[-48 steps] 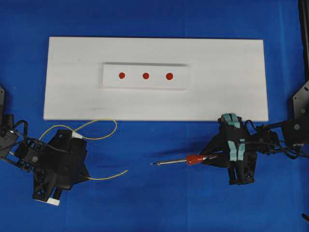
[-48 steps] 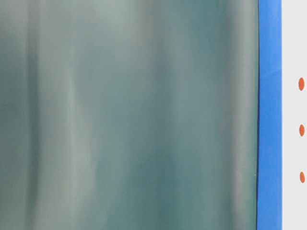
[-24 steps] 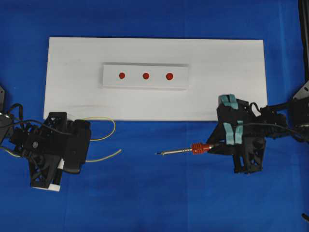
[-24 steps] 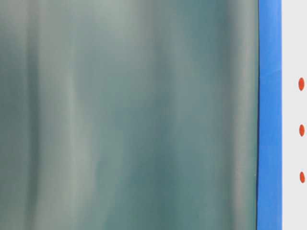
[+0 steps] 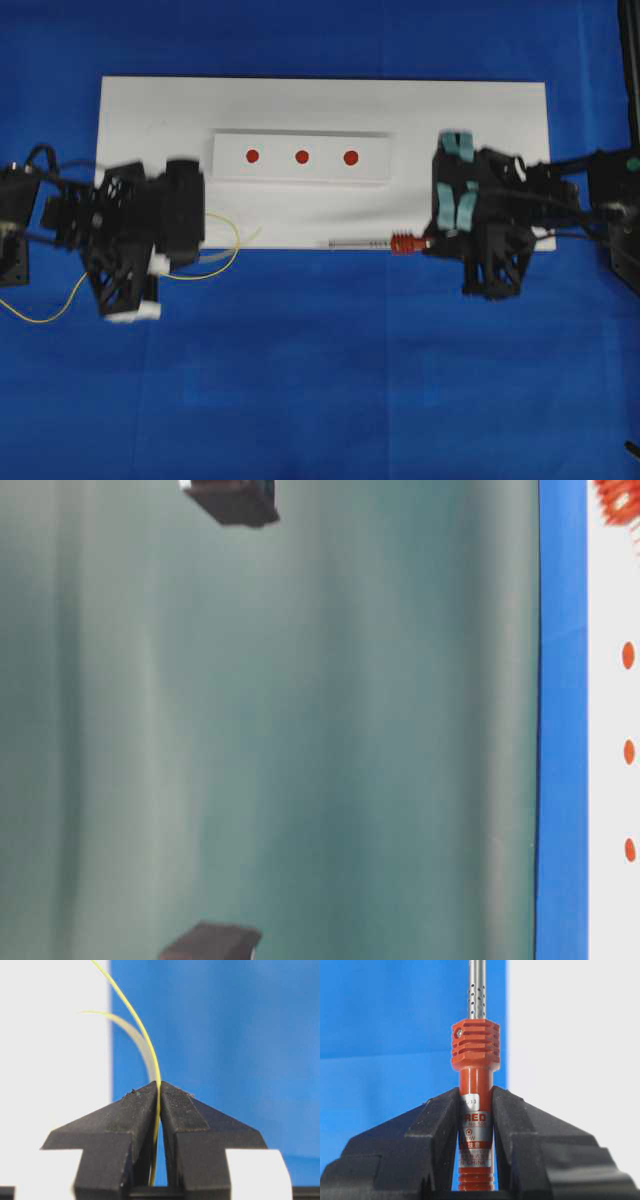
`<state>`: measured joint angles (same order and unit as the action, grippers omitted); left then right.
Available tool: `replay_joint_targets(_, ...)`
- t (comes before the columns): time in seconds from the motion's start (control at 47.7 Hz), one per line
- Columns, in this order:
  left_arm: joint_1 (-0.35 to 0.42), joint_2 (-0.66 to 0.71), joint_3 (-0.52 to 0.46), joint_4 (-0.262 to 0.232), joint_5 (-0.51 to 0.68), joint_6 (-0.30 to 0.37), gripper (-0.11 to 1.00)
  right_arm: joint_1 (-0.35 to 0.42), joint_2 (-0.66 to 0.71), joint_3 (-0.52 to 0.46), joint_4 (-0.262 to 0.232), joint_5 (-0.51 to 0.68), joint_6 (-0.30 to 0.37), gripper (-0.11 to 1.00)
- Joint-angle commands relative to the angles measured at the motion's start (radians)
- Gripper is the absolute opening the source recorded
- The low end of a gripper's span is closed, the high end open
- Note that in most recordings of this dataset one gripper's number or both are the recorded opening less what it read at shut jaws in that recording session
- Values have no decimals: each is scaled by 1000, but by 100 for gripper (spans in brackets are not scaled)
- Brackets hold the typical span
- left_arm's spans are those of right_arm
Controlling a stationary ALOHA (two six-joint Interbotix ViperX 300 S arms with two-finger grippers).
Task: Touch the tip of the soldering iron to the tip of the solder at the mark.
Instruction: 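Lift both held tools up over the red-dot strip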
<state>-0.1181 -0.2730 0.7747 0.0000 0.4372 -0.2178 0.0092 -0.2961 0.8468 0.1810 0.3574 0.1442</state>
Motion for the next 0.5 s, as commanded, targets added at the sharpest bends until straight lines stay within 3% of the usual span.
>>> replay_joint_targets(0.0, 66, -11, -26, 3, 2, 17, 1, -55, -14, -43, -29, 21, -2, 6)
replay_joint_targets(0.272, 209, 14, -67, 3, 5, 143, 1, -202, 25, -98, -109, 89, -2, 6)
replay_joint_targets(0.482, 245, 38, -101, 3, 40, 181, 1, -232, 49, -130, -144, 126, -3, 6)
